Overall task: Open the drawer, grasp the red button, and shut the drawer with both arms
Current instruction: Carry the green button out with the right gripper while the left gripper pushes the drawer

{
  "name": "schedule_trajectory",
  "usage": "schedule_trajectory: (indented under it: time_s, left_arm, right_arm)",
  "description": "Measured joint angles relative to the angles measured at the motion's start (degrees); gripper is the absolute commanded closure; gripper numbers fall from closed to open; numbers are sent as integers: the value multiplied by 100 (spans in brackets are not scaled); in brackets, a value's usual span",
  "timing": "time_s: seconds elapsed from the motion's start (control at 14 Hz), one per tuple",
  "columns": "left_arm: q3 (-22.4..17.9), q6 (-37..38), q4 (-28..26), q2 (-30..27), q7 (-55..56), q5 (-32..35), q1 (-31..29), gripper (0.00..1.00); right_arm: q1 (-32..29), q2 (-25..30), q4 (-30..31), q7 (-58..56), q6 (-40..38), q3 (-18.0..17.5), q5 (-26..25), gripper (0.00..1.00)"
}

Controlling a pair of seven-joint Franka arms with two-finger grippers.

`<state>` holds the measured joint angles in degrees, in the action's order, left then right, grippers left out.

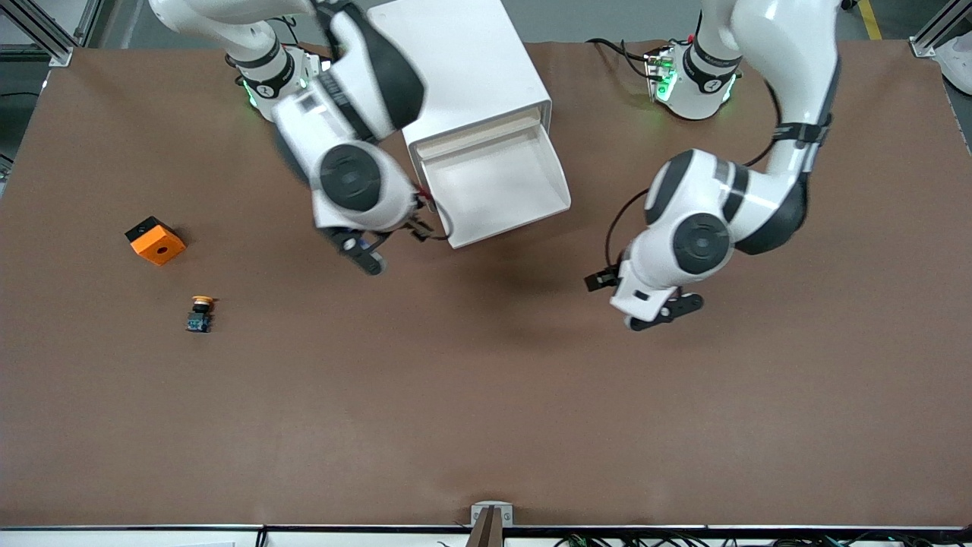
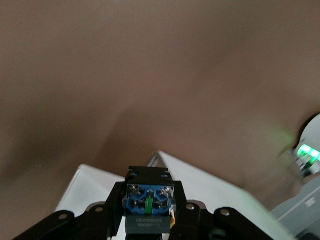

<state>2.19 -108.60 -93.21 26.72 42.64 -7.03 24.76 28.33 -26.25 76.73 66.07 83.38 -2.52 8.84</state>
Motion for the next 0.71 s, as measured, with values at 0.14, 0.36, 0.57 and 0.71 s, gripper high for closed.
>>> schedule_trajectory:
  time_s: [0.14, 0.36, 0.57, 0.71]
  left_arm:
    - [14, -191, -20, 161, 145, -36, 341, 0]
    - [22, -388, -55, 348, 268, -377, 776, 0]
    - [39, -403, -109, 390, 348, -825, 995, 0]
    - [72, -403, -223, 391, 415, -888, 1193, 0]
  right_arm:
    - [-761, 46, 23, -1676, -159, 20, -136, 82]
    - [-1747, 7, 454, -4015, 477, 29, -576, 82]
    - [-2162, -64, 1323, -5274, 1841, 26, -953, 82]
    - [-2285, -133, 1848, -5832, 2690, 25, -1193, 82]
